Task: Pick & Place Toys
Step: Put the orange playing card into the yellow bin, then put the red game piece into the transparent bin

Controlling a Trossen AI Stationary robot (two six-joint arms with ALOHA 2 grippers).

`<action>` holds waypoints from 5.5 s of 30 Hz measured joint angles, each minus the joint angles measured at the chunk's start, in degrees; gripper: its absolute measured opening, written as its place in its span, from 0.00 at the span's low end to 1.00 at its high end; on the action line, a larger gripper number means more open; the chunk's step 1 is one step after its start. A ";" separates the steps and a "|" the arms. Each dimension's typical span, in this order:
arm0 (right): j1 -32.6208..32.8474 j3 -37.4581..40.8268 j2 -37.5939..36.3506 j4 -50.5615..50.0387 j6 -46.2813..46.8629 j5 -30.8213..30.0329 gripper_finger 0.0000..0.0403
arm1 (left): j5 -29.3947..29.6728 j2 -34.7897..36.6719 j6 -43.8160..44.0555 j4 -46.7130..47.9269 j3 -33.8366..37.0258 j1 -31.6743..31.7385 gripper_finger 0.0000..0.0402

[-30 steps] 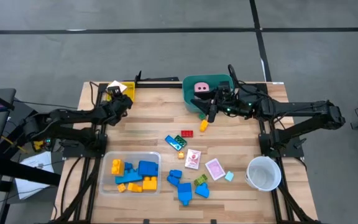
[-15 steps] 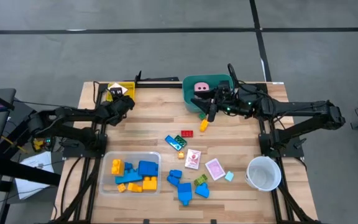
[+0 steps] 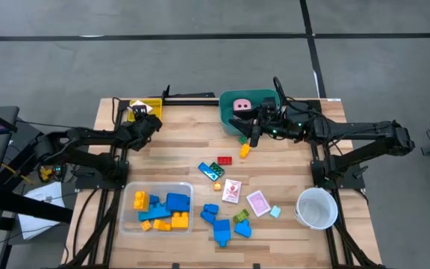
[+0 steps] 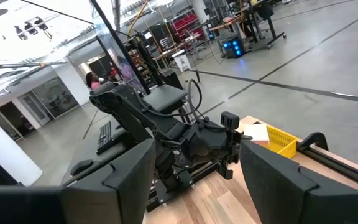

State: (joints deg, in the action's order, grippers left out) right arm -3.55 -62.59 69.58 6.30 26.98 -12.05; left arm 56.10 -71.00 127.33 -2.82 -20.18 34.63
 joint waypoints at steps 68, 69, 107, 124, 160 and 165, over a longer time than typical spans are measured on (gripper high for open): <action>0.52 -0.02 0.09 -26.20 9.05 7.29 0.59 | -30.06 35.74 -101.82 -39.60 0.02 -22.74 0.66; 0.52 0.01 0.09 -26.96 9.03 8.57 0.60 | -30.06 35.74 -102.92 -40.77 0.02 -23.83 0.68; 2.48 16.22 24.56 -2.51 -34.53 9.95 0.66 | -33.14 29.25 -106.95 -51.70 0.04 -33.03 0.71; -0.35 16.15 31.82 4.35 -33.42 7.28 0.66 | -33.18 29.27 -106.92 -53.14 0.04 -33.03 0.71; 0.03 16.15 34.82 1.71 -20.17 7.38 0.26 | -33.25 29.27 -106.29 -52.53 0.04 -33.03 0.71; 0.09 16.15 34.82 1.44 -11.49 7.71 0.23 | -33.84 29.27 -105.64 -52.51 0.04 -33.03 0.71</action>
State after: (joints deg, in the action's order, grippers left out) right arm -3.47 -46.44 104.40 7.75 15.49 -4.35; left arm 22.26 -41.74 21.69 -55.33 -20.14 1.61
